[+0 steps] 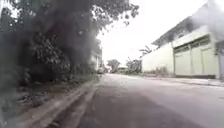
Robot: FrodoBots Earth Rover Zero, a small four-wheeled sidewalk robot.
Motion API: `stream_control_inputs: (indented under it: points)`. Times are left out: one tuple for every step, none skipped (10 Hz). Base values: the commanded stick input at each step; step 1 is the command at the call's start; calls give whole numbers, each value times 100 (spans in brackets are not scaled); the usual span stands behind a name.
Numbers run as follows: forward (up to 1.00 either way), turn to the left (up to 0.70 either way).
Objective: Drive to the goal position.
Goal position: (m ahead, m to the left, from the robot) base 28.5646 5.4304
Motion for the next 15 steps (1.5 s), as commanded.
stream_control_inputs:
  points:
    - [70, 0]
    - [70, 0]
    - [70, 0]
    - [70, 0]
    - [70, 0]
    - [70, 0]
    - [70, 0]
    - [70, 0]
    - [70, 0]
    - [70, 0]
    - [70, -5]
    - [70, -23]
    - [70, -33]
    - [70, -34]
    - [70, -35]
